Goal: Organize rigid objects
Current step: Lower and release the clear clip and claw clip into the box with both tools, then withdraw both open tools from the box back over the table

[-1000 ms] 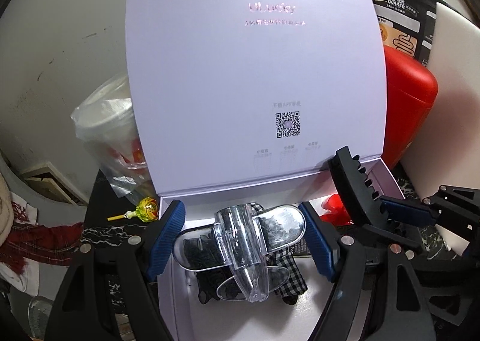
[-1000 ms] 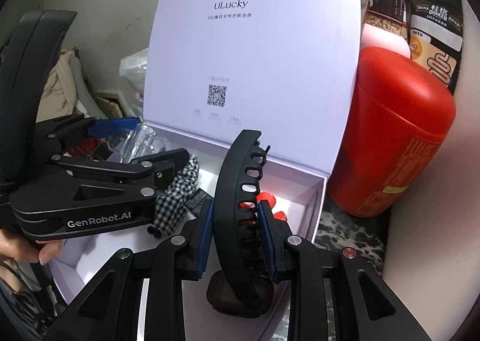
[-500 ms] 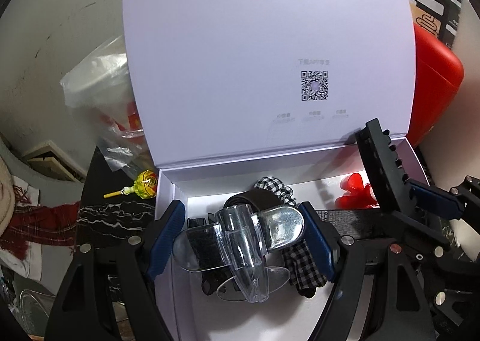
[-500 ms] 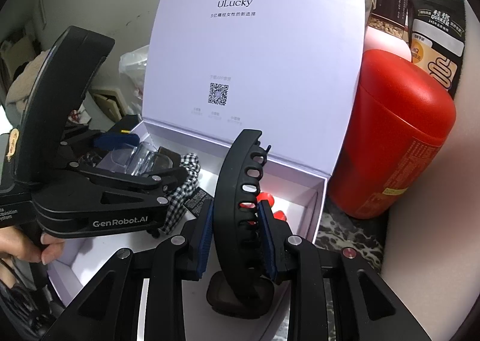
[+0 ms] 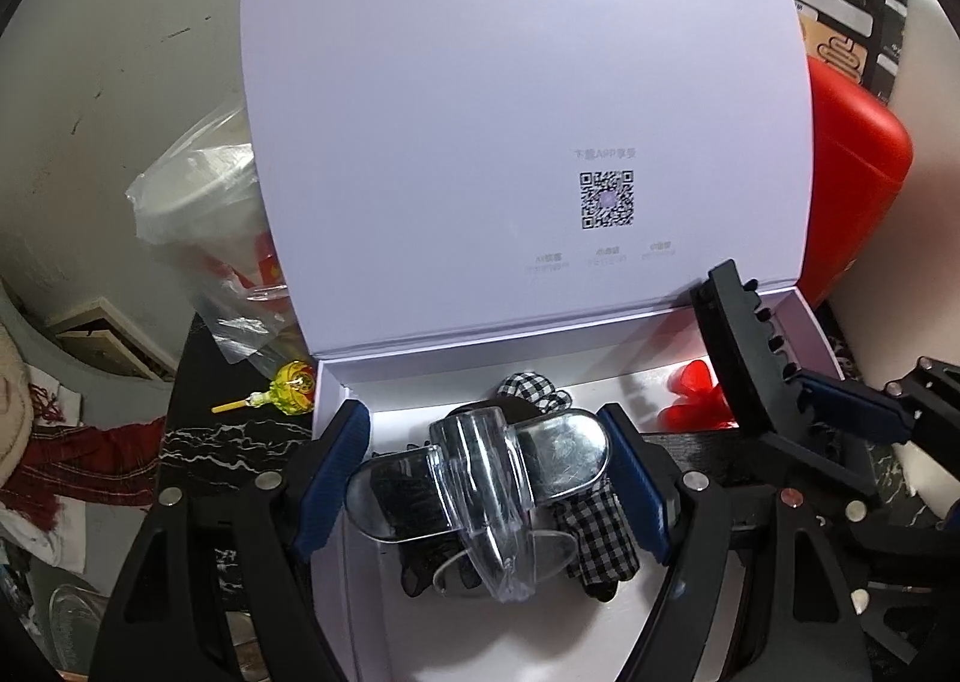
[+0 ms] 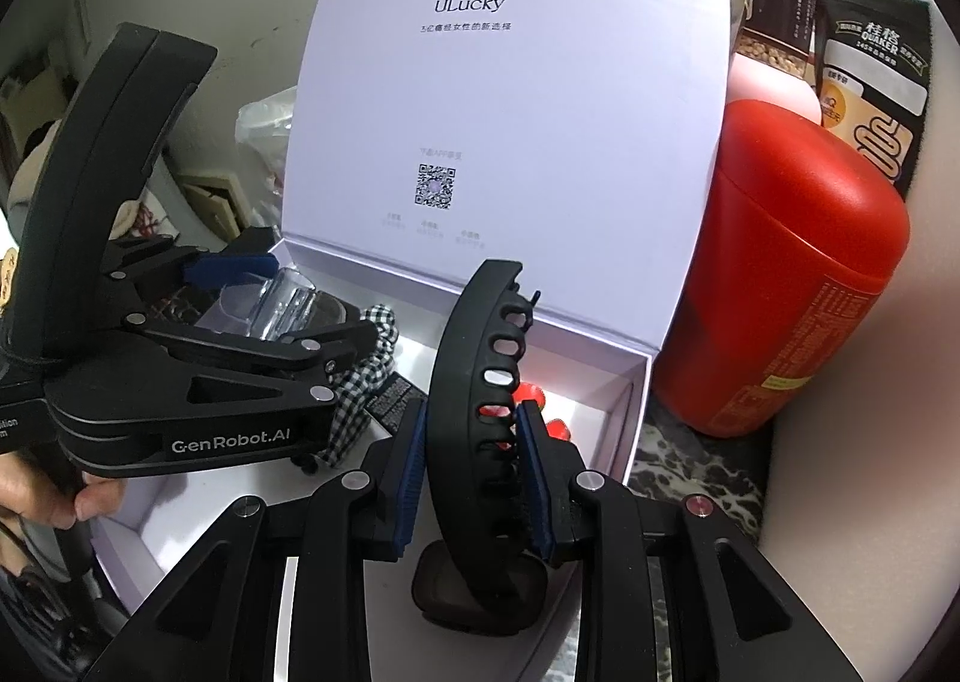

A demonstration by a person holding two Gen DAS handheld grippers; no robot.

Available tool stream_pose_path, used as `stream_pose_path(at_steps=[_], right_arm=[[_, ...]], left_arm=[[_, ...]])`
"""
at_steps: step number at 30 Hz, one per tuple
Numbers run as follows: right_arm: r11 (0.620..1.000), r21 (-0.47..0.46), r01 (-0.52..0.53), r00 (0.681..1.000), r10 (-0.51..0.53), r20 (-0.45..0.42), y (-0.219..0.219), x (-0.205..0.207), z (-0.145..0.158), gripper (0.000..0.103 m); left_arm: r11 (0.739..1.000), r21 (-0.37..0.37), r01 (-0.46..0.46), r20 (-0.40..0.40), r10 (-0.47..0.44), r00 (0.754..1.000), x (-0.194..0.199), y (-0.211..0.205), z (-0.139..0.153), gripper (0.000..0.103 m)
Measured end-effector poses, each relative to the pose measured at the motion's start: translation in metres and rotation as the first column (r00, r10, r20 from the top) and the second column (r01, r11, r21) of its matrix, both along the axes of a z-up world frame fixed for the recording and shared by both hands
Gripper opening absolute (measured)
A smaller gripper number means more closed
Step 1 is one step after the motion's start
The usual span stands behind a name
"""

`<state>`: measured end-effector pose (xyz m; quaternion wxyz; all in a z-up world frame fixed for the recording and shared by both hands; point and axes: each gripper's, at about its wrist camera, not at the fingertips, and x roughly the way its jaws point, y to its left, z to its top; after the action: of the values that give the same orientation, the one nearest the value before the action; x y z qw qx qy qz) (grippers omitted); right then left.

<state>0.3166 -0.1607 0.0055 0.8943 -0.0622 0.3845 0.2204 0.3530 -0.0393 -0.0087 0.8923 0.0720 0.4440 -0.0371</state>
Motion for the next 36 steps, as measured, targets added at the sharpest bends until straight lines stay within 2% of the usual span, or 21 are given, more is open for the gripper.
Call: stream_pose_path(at_steps=[2, 7, 14, 28, 34, 36], right_arm=[[1.0, -0.001, 0.007, 1.0, -0.007, -0.004, -0.001, -0.001, 0.001, 0.042], [1.0, 0.005, 0.015, 1.0, -0.015, -0.002, -0.005, -0.001, 0.004, 0.049], [1.0, -0.006, 0.017, 1.0, -0.017, 0.003, -0.008, -0.003, 0.007, 0.05], [0.999, 0.0, 0.037, 0.997, -0.037, 0.069, -0.021, -0.029, 0.039, 0.052], [0.999, 0.003, 0.044, 0.994, -0.044, 0.102, -0.025, -0.047, 0.056, 0.053], [0.999, 0.005, 0.044, 0.992, -0.044, 0.116, -0.027, -0.055, 0.062, 0.056]], left_arm=[[1.0, -0.007, -0.008, -0.006, 0.008, 1.0, 0.001, 0.001, 0.0, 0.08], [1.0, -0.023, -0.02, -0.023, 0.02, 1.0, 0.001, 0.001, 0.005, 0.082], [0.999, -0.022, -0.038, 0.001, 0.038, 0.999, -0.004, 0.009, 0.015, 0.082], [0.999, -0.015, -0.039, 0.081, 0.04, 0.996, -0.034, 0.007, 0.046, 0.082], [0.998, -0.003, -0.056, 0.131, 0.056, 0.99, -0.057, 0.013, 0.066, 0.082], [0.998, -0.006, -0.057, 0.148, 0.057, 0.987, -0.069, 0.011, 0.072, 0.082]])
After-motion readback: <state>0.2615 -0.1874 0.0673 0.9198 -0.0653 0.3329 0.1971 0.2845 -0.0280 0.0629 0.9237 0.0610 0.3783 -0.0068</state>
